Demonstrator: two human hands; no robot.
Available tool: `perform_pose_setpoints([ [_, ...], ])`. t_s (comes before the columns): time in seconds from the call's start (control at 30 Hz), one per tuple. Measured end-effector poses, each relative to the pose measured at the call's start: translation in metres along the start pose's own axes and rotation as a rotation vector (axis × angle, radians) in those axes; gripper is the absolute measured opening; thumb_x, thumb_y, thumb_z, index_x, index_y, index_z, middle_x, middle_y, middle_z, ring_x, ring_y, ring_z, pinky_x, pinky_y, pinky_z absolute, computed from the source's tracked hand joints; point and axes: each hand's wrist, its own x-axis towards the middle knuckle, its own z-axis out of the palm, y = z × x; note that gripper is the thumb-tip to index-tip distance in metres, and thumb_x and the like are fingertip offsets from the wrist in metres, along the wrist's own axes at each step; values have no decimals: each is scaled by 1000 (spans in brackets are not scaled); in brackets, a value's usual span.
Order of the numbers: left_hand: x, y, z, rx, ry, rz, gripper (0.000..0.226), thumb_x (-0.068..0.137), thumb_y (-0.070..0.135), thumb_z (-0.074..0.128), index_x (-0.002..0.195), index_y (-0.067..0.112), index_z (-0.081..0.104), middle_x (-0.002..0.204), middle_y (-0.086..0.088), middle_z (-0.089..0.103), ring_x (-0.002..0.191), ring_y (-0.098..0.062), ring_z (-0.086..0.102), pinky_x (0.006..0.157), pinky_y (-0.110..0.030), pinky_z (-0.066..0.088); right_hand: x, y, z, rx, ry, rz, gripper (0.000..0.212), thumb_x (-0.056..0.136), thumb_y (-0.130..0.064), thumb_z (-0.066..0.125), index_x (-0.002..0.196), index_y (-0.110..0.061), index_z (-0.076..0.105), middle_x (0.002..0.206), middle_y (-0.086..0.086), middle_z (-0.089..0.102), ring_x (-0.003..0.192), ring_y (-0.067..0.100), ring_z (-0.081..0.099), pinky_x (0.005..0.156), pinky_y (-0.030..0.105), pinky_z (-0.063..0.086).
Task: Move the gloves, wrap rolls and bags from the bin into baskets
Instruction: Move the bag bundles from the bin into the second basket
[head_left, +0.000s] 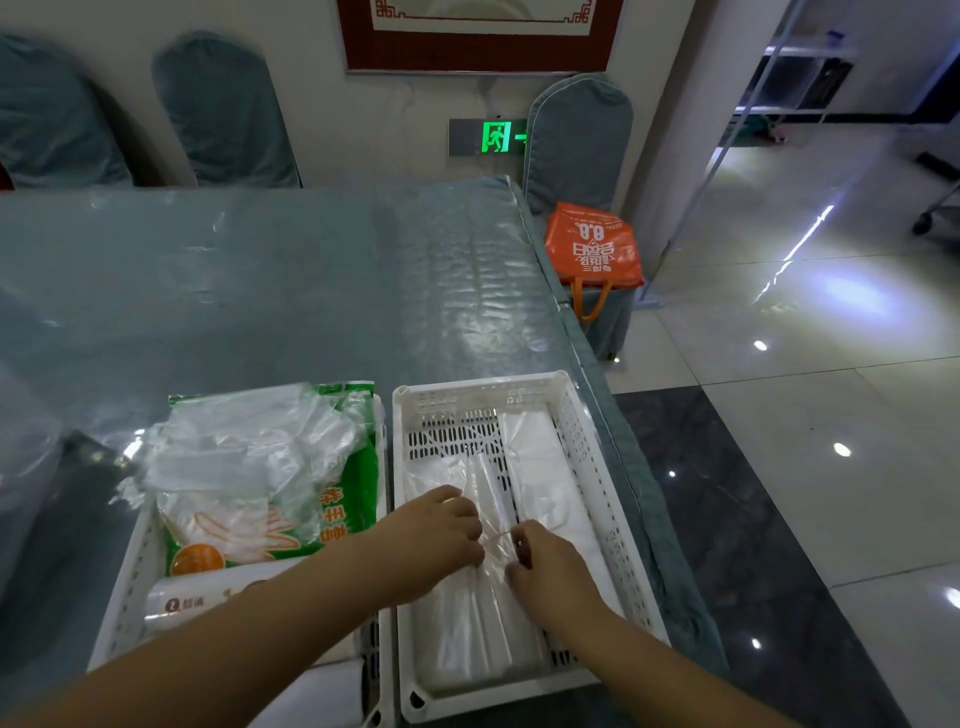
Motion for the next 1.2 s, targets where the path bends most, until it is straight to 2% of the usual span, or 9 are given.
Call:
perform_pose_setpoints([
  [0.13, -4, -2, 3, -98, -5, -35, 33, 85, 6, 51, 115, 21, 56, 136, 0, 51, 130, -22, 37, 112, -36, 21, 0, 2, 1, -182, 188, -153, 27, 89, -23, 57, 116, -25, 53, 108, -8, 57, 89, 4, 54, 76, 16, 44],
  [0.4, -14, -3, -2, -111, 19, -66, 38, 79, 3, 56, 111, 22, 59, 116, -3, 54, 116, -23, 46, 102, -37, 37, 6, -18, 16, -98, -13, -44, 18, 85, -42, 55, 87, -26, 64, 87, -9, 65, 78, 7, 60, 71, 26, 51],
  [0.47, -13, -4, -2, -120, 10, -81, 35, 81, 4, 53, 110, 22, 59, 114, -3, 55, 116, -23, 45, 102, -37, 37, 8, -20, 15, -95, -33, -21, 22, 81, -46, 57, 65, -32, 53, 69, -11, 56, 65, 5, 53, 58, 22, 43],
  [0.57, -13, -4, -1, -144, -20, -107, 36, 82, 3, 50, 113, 20, 56, 118, -3, 53, 119, -23, 42, 105, -36, 34, 9, -19, 16, -129, -24, 4, 32, 80, -41, 59, 55, -31, 41, 63, -12, 46, 59, 5, 45, 53, 21, 35],
  [0.83, -8, 4, 2, -138, -6, -60, 28, 78, 9, 56, 104, 19, 61, 109, -3, 61, 114, -23, 51, 100, -35, 41, 5, -8, 15, -81, 78, 5, 25, 81, -38, 58, 61, -26, 51, 61, -7, 54, 57, 6, 50, 57, 24, 43],
  [0.97, -5, 9, 9, -89, 42, -19, 37, 68, 22, 68, 104, 27, 62, 112, 7, 65, 112, -14, 58, 96, -29, 48, 3, -2, 11, -151, 141, -60, 19, 83, -46, 57, 85, -27, 57, 85, -10, 55, 70, 5, 55, 59, 20, 42],
  [1.07, -4, 9, 15, -20, 35, -159, 66, 69, 32, 69, 131, 24, 49, 145, 2, 43, 135, -16, 37, 111, -40, 30, 3, 0, 6, -176, 160, -89, 21, 86, -45, 56, 98, -28, 53, 93, -12, 50, 72, 4, 53, 60, 18, 39],
  [1.13, -3, 8, 21, -67, -6, -288, 82, 79, 33, 61, 147, 19, 16, 155, -4, 6, 143, -24, -1, 114, -50, -1, 2, 0, 5, -225, 137, -95, 20, 87, -44, 54, 97, -27, 51, 91, -10, 50, 71, 6, 51, 60, 20, 41],
  [1.2, -2, 7, 21, -120, -57, -467, 93, 84, 43, 54, 147, 14, -8, 155, -11, -14, 138, -28, -23, 109, -49, -18, 1, 0, 6, -266, 134, -100, 23, 88, -44, 52, 99, -25, 48, 93, -7, 51, 72, 8, 52, 61, 22, 42],
])
